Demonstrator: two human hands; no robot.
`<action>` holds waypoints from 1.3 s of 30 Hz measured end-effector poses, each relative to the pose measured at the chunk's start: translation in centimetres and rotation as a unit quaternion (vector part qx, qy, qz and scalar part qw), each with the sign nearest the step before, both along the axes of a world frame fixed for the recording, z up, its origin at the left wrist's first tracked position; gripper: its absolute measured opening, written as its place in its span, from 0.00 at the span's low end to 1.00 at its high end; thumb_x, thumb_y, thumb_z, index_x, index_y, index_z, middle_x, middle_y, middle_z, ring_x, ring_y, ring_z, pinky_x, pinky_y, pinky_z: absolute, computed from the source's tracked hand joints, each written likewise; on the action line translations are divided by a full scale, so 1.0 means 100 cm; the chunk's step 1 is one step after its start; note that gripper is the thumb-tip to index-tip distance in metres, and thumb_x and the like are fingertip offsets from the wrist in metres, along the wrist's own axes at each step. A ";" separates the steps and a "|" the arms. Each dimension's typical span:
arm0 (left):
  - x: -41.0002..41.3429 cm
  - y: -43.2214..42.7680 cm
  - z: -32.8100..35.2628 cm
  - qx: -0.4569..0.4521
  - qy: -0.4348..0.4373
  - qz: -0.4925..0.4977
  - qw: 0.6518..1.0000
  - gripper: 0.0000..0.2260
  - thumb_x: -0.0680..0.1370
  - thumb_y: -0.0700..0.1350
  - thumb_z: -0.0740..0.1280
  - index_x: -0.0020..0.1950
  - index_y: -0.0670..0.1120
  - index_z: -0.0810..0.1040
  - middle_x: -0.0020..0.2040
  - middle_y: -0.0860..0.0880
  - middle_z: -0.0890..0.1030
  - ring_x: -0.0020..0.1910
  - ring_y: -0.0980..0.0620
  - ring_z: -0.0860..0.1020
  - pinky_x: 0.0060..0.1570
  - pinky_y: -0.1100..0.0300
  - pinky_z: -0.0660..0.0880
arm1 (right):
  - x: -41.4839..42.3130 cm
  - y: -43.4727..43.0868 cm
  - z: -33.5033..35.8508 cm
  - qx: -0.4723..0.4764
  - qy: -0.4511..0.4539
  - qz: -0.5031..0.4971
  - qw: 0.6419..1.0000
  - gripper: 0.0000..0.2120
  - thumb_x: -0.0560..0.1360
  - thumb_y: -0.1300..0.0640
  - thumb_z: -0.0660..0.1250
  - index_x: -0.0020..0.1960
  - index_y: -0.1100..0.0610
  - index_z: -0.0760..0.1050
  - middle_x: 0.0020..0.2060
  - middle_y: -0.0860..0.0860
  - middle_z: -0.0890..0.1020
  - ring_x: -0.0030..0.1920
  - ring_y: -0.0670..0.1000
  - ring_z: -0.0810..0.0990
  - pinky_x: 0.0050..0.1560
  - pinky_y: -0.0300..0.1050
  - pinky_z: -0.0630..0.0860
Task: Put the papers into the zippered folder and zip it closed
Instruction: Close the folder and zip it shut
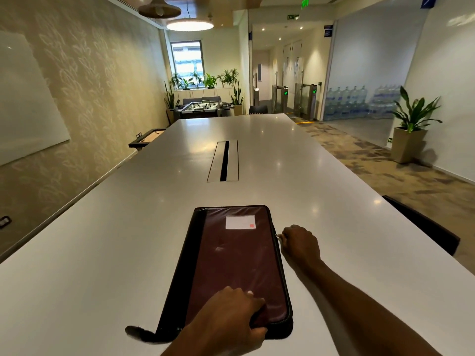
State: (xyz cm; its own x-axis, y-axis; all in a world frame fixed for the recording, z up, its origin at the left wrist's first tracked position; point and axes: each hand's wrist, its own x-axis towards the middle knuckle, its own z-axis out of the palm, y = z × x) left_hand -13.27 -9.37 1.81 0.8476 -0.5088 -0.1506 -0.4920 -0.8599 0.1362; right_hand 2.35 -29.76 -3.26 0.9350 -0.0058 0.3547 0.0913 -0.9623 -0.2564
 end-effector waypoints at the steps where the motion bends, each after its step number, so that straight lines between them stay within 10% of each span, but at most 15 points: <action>1: 0.001 -0.001 0.002 0.021 0.016 -0.002 1.000 0.28 0.71 0.64 0.59 0.68 0.55 0.70 0.63 0.50 0.77 0.57 0.43 0.77 0.62 0.49 0.72 | 0.008 0.001 -0.001 0.000 -0.001 -0.003 1.000 0.13 0.75 0.50 0.62 0.36 0.55 0.77 0.34 0.51 0.79 0.34 0.55 0.78 0.31 0.44 0.64; 9: 0.014 -0.007 0.014 0.102 0.102 -0.004 0.990 0.25 0.78 0.63 0.60 0.74 0.61 0.62 0.75 0.45 0.63 0.71 0.38 0.65 0.70 0.45 0.62 | 0.046 0.005 0.002 0.058 0.011 -0.019 0.998 0.13 0.77 0.50 0.62 0.42 0.58 0.78 0.41 0.54 0.81 0.41 0.57 0.80 0.35 0.45 0.69; 13: 0.035 0.001 0.033 -0.080 0.007 0.060 0.995 0.27 0.66 0.76 0.60 0.58 0.64 0.76 0.52 0.58 0.84 0.49 0.58 0.81 0.55 0.59 0.76 | 0.021 0.009 0.008 0.216 0.019 -0.064 0.974 0.16 0.75 0.46 0.65 0.45 0.59 0.78 0.41 0.55 0.82 0.43 0.56 0.81 0.38 0.45 0.72; 18: 0.133 -0.034 0.041 -0.130 -0.115 0.096 0.980 0.15 0.73 0.58 0.62 0.47 0.51 0.83 0.45 0.53 0.85 0.45 0.52 0.81 0.44 0.58 0.76 | -0.024 0.019 -0.006 0.187 0.071 -0.018 0.980 0.22 0.70 0.34 0.64 0.33 0.53 0.71 0.31 0.48 0.76 0.33 0.50 0.75 0.32 0.46 0.66; 28: 0.245 -0.113 0.018 0.167 -0.096 0.055 0.980 0.18 0.71 0.51 0.69 0.57 0.44 0.77 0.57 0.43 0.77 0.57 0.43 0.74 0.53 0.49 0.74 | -0.034 0.026 -0.022 0.246 0.034 -0.045 0.968 0.31 0.64 0.26 0.56 0.47 0.48 0.82 0.41 0.44 0.77 0.42 0.44 0.75 0.41 0.38 0.69; 39: 0.255 -0.118 0.012 0.106 -0.107 0.057 0.987 0.08 0.75 0.43 0.66 0.54 0.43 0.79 0.53 0.45 0.81 0.51 0.43 0.80 0.46 0.53 0.75 | -0.036 0.025 -0.022 0.260 0.033 -0.043 0.964 0.27 0.65 0.28 0.59 0.46 0.47 0.82 0.40 0.44 0.77 0.43 0.45 0.75 0.43 0.40 0.73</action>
State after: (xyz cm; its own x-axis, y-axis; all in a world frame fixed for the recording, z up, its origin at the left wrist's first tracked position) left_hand 12.26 -21.12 3.05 0.9218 -0.3838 -0.0551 -0.3877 -0.9096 -0.1495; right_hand -1.25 -27.29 -5.44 0.9434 -0.2459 0.2224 -0.0166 -0.7049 -0.7092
